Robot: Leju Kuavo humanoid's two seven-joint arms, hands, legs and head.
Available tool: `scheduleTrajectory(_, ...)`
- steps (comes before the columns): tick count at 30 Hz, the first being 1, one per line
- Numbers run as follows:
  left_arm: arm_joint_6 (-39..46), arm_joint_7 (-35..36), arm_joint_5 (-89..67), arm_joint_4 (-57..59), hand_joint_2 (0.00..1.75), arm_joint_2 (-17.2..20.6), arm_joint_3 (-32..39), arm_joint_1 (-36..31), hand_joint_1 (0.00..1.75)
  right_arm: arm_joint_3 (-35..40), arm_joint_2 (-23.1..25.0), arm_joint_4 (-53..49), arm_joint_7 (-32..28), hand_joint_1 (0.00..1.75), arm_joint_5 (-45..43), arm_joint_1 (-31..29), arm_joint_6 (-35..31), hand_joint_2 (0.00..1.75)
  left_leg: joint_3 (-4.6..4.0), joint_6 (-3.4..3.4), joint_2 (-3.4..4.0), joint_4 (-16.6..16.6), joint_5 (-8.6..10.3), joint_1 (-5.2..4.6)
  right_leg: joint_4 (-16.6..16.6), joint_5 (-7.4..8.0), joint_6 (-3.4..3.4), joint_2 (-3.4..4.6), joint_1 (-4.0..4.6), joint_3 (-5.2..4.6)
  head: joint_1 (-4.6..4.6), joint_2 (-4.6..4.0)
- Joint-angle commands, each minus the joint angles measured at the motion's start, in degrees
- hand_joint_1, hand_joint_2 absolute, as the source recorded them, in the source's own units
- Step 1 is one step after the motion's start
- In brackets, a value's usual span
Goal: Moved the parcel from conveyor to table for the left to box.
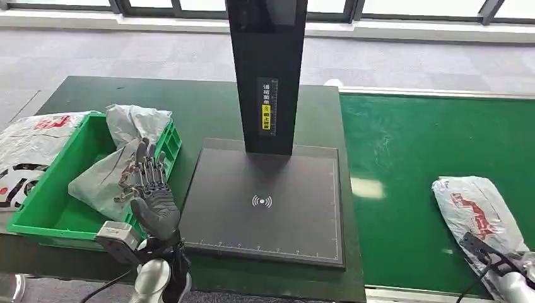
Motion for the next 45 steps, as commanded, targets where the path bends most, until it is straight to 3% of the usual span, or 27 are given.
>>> scheduleTrajectory(1, 0.49, 0.13, 0.01, 4.61, 0.00, 0.93, 0.56, -2.10, 0.00, -1.44, 5.13, 3.13, -3.07, 1.75, -0.88, 1.46, 0.32, 1.75, 0.02, 0.04, -0.02, -0.20, 0.11, 0.10, -0.29, 0.14, -0.13, -0.10, 0.13, 0.07, -0.02, 0.00)
scheduleTrajectory(11, 0.54, 0.13, 0.27, 5.48, 0.00, 1.20, 0.51, -2.54, 0.00, -1.51, 5.29, -0.43, -6.02, 1.75, -2.90, 5.44, 0.46, 1.75, 0.08, 0.04, -0.14, -0.24, 0.12, 0.22, -0.34, 0.12, -0.13, -0.22, 0.27, 0.12, -0.02, 0.00)
scheduleTrajectory(16, 1.07, 0.13, 0.07, 2.44, 0.00, 1.21, 1.39, -0.30, 0.00, -2.34, 8.59, -5.60, -10.11, 1.75, -6.60, 0.32, -11.02, 1.75, 0.03, 0.06, 0.06, -0.32, 0.15, 0.23, -0.37, 0.20, -0.16, -0.04, 0.26, 0.06, -0.02, 0.00)
scheduleTrajectory(18, 1.09, 0.13, -0.08, 1.48, 0.00, 1.07, 1.66, 0.55, 0.00, -2.30, 10.54, -10.14, -12.66, 1.75, -9.46, -1.06, -15.04, 1.75, 0.03, 0.04, 0.45, -0.20, 0.03, 0.19, -0.16, 0.18, -0.13, 0.37, 0.20, -0.07, 0.00, 0.00)
scheduleTrajectory(23, 1.51, 0.13, -0.28, 0.82, 0.00, 0.73, 1.91, 0.95, 0.00, 1.24, 13.91, -28.10, -16.13, 1.75, -18.45, 5.14, -17.61, 1.75, -0.11, 0.04, 0.68, -0.29, 0.11, 0.14, -0.11, 0.27, -0.21, 0.51, 0.09, -0.35, 0.00, 0.00)
scheduleTrajectory(28, 2.17, 0.13, -0.51, 0.35, 0.00, 0.34, 1.88, 1.02, 0.00, 4.05, 17.19, -42.55, -20.42, 1.75, -24.36, 11.03, -22.32, 1.75, -0.16, 0.01, -0.18, -0.13, 0.16, 0.10, -0.01, 0.06, -0.11, -0.26, 0.08, -0.19, 0.00, 0.00)
scheduleTrajectory(34, 2.45, 0.13, -0.40, 0.55, 0.00, 0.25, 1.87, 0.75, 0.00, 6.60, 18.34, -49.00, -23.22, 1.75, -26.16, 14.29, -25.13, 1.75, -0.32, 0.03, -0.23, -0.15, 0.17, 0.09, -0.01, 0.04, -0.10, -0.32, 0.07, -0.24, 0.00, 0.00)
scheduleTrajectory(38, 2.53, 0.13, -0.39, 0.60, 0.00, 0.24, 1.85, 0.65, 0.00, 8.72, 19.69, -53.79, -22.01, 1.75, -25.45, 16.72, -25.42, 1.75, -0.37, 0.02, -0.22, -0.18, 0.17, 0.09, -0.04, 0.04, -0.14, -0.33, 0.07, -0.30, 0.00, 0.00)
scheduleTrajectory(41, 2.59, 0.13, -0.41, 0.61, 0.00, 0.20, 1.85, 0.71, 0.00, 16.17, 21.79, -60.07, -25.20, 1.75, -25.66, 19.37, -26.67, 1.75, -0.35, 0.03, -0.11, -0.25, 0.18, 0.09, -0.09, 0.08, -0.17, -0.25, 0.08, -0.33, 0.00, 0.00)
scheduleTrajectory(42, 2.41, 0.13, -0.59, 0.89, 0.00, 0.12, 1.67, 0.96, 0.00, 22.63, 25.45, -62.22, -26.49, 1.75, -23.89, 19.62, -26.19, 1.75, -0.39, 0.01, -0.16, -0.19, 0.17, 0.08, -0.03, 0.05, -0.14, -0.28, 0.06, -0.37, 0.00, 0.00)
scheduleTrajectory(44, 2.32, 0.13, -0.69, 0.87, 0.00, 0.05, 1.50, 1.16, 0.00, 29.97, 25.62, -62.32, -20.30, 1.75, -20.39, 19.26, -27.95, 1.75, -0.36, -0.03, 0.03, -0.21, 0.14, 0.14, -0.02, 0.08, -0.14, -0.07, 0.12, -0.35, 0.00, 0.00)
scheduleTrajectory(45, 2.10, 0.13, -0.85, 1.30, 0.00, -0.01, 1.28, 0.96, 0.00, 33.04, 25.77, -62.64, -21.03, 1.75, -22.06, 19.61, -27.32, 1.75, -0.34, -0.03, 0.23, -0.32, 0.15, 0.18, -0.11, 0.17, -0.22, 0.10, 0.16, -0.40, 0.00, 0.00)
